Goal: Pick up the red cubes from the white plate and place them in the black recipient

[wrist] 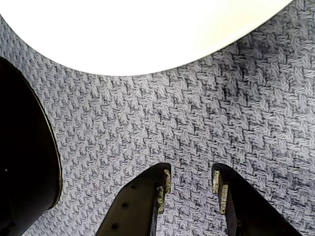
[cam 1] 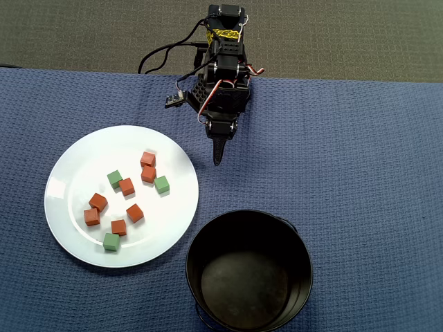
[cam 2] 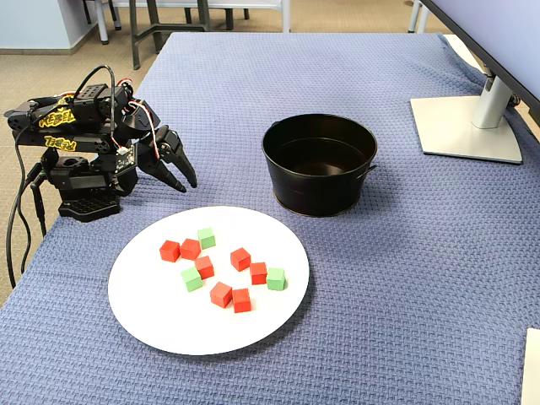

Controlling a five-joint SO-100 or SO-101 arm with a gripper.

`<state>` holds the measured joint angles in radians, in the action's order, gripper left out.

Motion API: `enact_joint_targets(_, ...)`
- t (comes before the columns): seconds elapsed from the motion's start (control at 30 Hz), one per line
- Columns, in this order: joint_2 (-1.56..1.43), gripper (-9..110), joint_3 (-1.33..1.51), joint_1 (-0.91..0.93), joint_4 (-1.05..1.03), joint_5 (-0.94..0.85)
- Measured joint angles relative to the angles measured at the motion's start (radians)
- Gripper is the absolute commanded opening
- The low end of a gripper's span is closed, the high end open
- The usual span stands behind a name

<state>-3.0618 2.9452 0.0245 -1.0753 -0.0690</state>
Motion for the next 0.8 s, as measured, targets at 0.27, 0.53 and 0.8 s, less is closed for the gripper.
enact_joint_targets(0.27, 0.006, 2, 0.034, 0.095, 0.258, -0.046)
enact_joint_targets(0.53, 0.006, 0, 0.034, 0.104, 0.299, -0.06)
enact_joint_targets(0.8, 0.051, 3, -0.066, 0.183, 0.199, -0.114)
